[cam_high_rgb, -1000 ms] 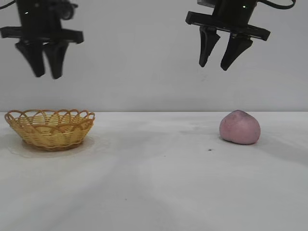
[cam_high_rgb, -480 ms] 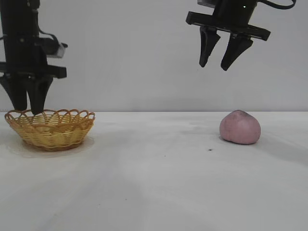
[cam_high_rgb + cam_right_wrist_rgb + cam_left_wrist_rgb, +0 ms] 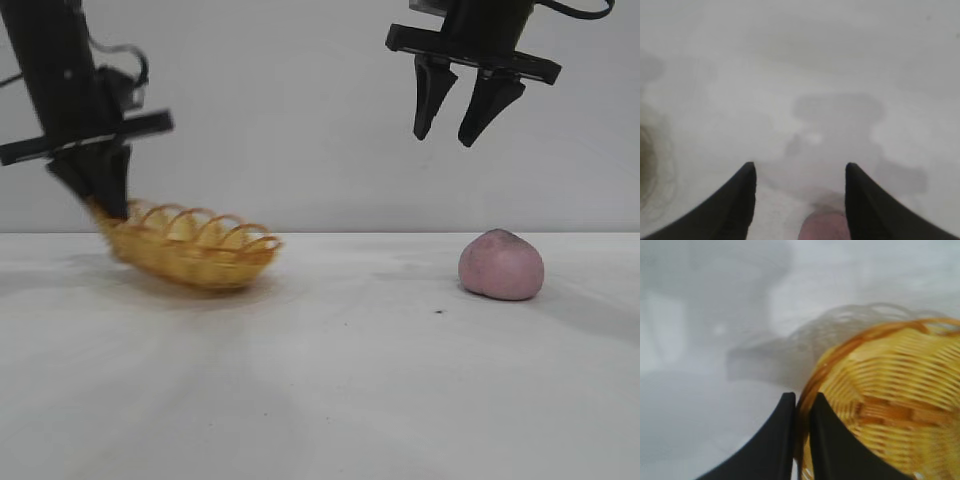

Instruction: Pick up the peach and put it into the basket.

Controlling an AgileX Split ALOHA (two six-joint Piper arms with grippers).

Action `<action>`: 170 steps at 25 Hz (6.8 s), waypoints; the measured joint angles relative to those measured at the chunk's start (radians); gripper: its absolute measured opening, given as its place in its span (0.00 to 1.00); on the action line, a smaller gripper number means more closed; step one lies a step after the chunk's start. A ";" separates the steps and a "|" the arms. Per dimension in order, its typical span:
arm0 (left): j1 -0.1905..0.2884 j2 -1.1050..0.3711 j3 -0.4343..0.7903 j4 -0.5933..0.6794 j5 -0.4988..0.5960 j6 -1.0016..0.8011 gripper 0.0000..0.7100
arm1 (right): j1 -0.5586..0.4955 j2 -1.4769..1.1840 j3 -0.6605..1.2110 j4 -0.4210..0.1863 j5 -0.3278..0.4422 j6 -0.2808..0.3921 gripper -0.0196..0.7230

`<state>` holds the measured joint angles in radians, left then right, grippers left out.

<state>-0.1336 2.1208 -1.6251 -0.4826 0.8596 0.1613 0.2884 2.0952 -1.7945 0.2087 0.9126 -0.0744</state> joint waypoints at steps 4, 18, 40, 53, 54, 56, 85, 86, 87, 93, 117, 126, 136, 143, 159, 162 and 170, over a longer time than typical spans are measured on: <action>-0.068 -0.139 0.334 -0.356 -0.194 0.119 0.00 | 0.000 0.000 0.000 -0.009 0.013 -0.010 0.54; -0.187 -0.237 0.677 -0.557 -0.456 0.215 0.00 | 0.000 0.000 0.000 -0.005 0.013 -0.015 0.54; 0.095 -0.440 0.679 -0.293 -0.339 0.328 0.73 | 0.000 0.000 0.000 0.007 0.013 -0.015 0.54; 0.129 -0.633 0.685 0.478 -0.258 -0.182 0.73 | 0.000 0.032 0.000 0.036 0.020 -0.043 0.54; 0.129 -0.682 0.685 0.491 -0.245 -0.187 0.73 | 0.000 0.032 0.000 0.036 0.020 -0.042 0.54; 0.129 -0.781 0.685 0.522 -0.205 -0.199 0.73 | 0.000 0.032 0.000 0.036 0.020 -0.044 0.54; 0.129 -2.026 1.137 0.544 0.266 -0.190 0.73 | 0.000 0.032 0.000 0.027 0.058 -0.068 0.54; 0.129 -2.055 1.138 0.538 0.264 -0.189 0.73 | 0.000 0.032 0.000 0.022 0.062 -0.068 0.54; 0.129 -2.078 1.138 0.532 0.264 -0.189 0.73 | 0.000 0.032 0.000 0.014 0.066 -0.068 0.54; 0.129 -2.139 1.140 0.522 0.261 -0.187 0.73 | 0.000 0.034 0.000 -0.055 0.154 -0.056 0.54; 0.129 -2.139 1.140 0.518 0.261 -0.178 0.73 | 0.290 -0.023 -0.008 -0.027 0.259 -0.125 0.03; 0.129 -2.139 1.140 0.518 0.261 -0.178 0.73 | 0.396 0.126 -0.008 -0.005 0.255 -0.101 0.11; 0.129 -2.139 1.140 0.518 0.261 -0.178 0.73 | 0.370 0.070 -0.008 -0.113 0.204 -0.038 0.66; 0.129 -2.139 1.140 0.518 0.261 -0.178 0.73 | 0.109 0.033 -0.008 -0.143 0.226 0.027 0.69; 0.129 -2.139 1.140 0.518 0.261 -0.178 0.73 | -0.253 -0.002 0.238 -0.156 0.183 0.062 0.69; 0.129 -2.139 1.140 0.518 0.261 -0.178 0.73 | -0.255 -0.125 0.377 -0.156 0.138 0.062 0.69; 0.129 -2.139 1.140 0.518 0.261 -0.178 0.73 | -0.255 -0.565 0.873 -0.151 0.075 0.062 0.69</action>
<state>-0.0045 -0.0183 -0.4848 0.0359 1.1208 -0.0171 0.0337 1.5306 -0.9213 0.0579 0.9881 -0.0124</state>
